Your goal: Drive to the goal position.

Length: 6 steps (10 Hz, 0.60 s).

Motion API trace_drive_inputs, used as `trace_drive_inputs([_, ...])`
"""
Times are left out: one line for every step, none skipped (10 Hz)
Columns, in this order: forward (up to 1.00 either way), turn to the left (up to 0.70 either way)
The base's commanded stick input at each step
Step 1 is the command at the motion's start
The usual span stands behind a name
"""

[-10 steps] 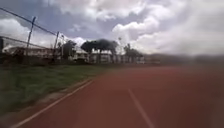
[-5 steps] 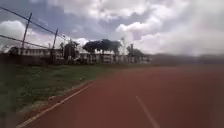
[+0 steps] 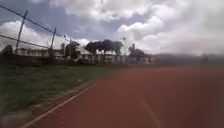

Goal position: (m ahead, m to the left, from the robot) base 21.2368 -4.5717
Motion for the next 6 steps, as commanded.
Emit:
trace_drive_inputs([1.0,-0.32])
trace_drive_inputs([1.0,-0.27])
trace_drive_inputs([1.0,-0.05])
trace_drive_inputs([1.0,0.0])
trace_drive_inputs([1.0,0.0])
trace_drive_inputs([1.0,0.0])
